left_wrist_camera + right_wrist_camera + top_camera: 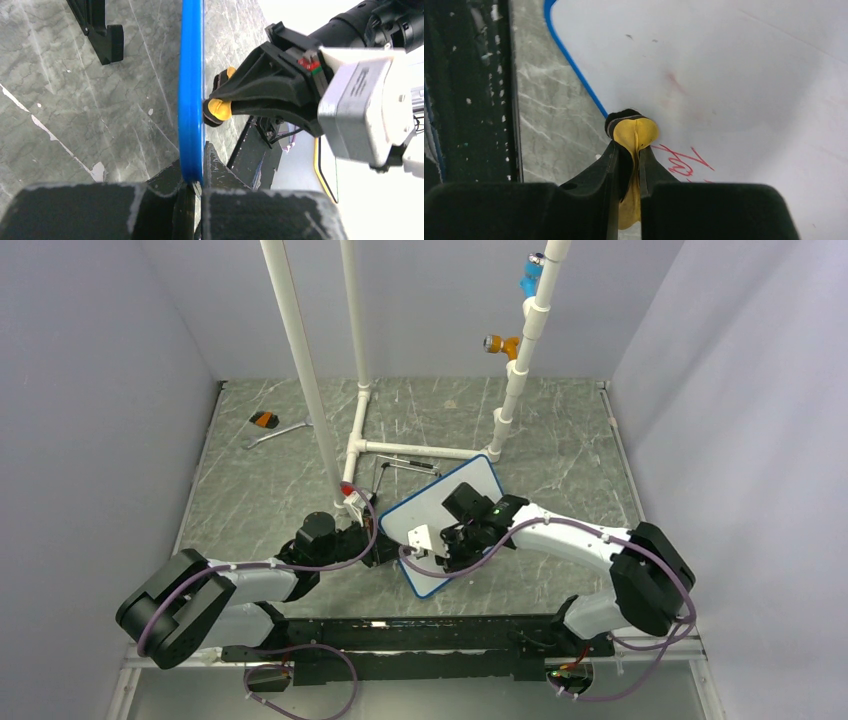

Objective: Erase the whiteboard
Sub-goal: Erase the whiteboard at the center of the board.

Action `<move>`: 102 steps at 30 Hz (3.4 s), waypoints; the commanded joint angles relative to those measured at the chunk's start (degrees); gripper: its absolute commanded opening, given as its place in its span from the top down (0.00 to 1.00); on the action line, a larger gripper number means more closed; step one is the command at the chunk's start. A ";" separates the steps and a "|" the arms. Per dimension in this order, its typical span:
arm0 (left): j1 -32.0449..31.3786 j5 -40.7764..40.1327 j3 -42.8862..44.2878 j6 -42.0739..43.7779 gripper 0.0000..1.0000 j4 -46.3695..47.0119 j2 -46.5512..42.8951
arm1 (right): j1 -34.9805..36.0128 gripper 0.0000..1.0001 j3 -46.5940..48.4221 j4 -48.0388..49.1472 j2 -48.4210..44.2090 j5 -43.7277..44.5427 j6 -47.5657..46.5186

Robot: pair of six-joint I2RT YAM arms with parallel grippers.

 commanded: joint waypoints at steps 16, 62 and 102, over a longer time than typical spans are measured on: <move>-0.99 5.12 0.73 -0.12 1.00 3.99 -1.44 | -0.30 1.00 0.02 -1.23 -0.41 0.61 -4.11; -0.97 5.94 1.54 0.09 1.00 4.02 -0.15 | -5.51 1.00 -1.07 11.93 -4.96 10.29 7.92; -1.05 6.07 1.30 0.66 1.00 3.47 -0.43 | -2.79 1.00 3.17 -3.44 5.01 4.48 -0.53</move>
